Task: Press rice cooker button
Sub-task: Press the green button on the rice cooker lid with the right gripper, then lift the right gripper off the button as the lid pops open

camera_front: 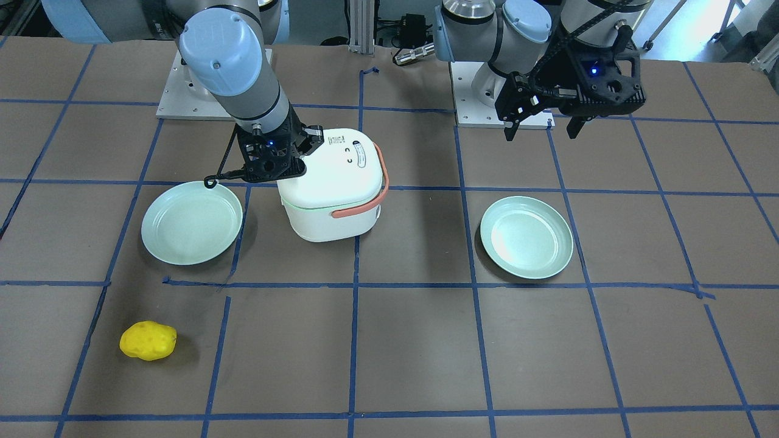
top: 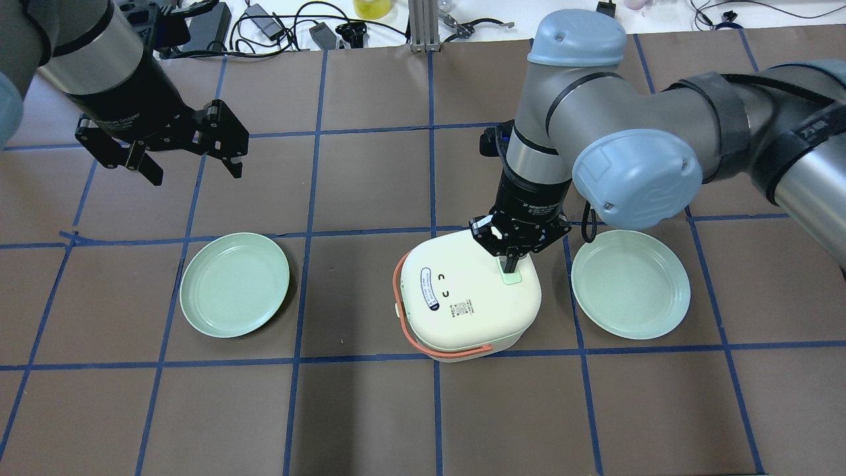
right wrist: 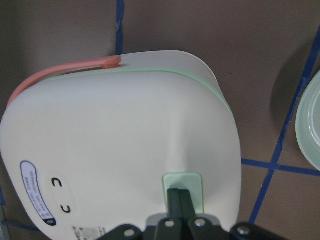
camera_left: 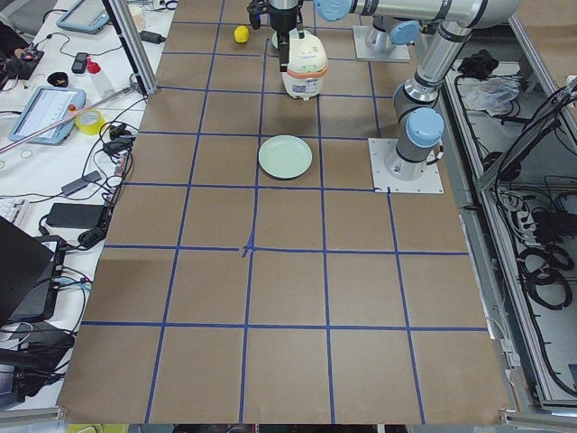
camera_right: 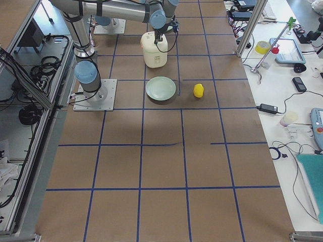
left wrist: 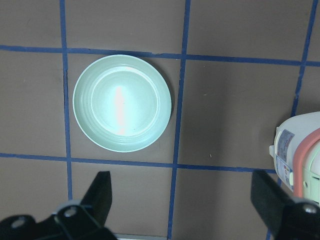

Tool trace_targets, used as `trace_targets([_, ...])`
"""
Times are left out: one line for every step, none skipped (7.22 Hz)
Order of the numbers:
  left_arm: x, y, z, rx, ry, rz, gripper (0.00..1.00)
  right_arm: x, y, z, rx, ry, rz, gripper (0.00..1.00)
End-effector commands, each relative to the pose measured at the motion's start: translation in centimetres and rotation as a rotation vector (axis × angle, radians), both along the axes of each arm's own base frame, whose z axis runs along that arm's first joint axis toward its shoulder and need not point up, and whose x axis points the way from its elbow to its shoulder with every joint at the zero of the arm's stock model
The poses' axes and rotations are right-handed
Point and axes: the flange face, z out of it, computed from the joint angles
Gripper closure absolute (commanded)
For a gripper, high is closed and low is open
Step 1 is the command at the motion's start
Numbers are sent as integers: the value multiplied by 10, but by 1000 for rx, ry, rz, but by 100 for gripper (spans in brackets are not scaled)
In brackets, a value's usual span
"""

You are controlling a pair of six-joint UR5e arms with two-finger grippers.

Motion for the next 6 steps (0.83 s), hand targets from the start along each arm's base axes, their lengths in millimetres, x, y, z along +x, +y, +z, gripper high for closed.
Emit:
trace_targets([0,0,0,0,0,0,0,2,-9,63,-48,-13,-6,92])
trace_targets([0,0,0,0,0,0,0,2,-14,99,-75,-17,-7,50])
trace_targets([0,0,0,0,0,0,0,1,-18,128,-114,-17,-7,19])
trace_targets([0,0,0,0,0,0,0,0,-22,151,-158,-20,-16,2])
trace_targets([0,0,0,0,0,0,0,-5,-27,164,-187,-16,-43,0])
trace_targets([0,0,0,0,0,0,0,-14,-31,167,-218,40,-44,0])
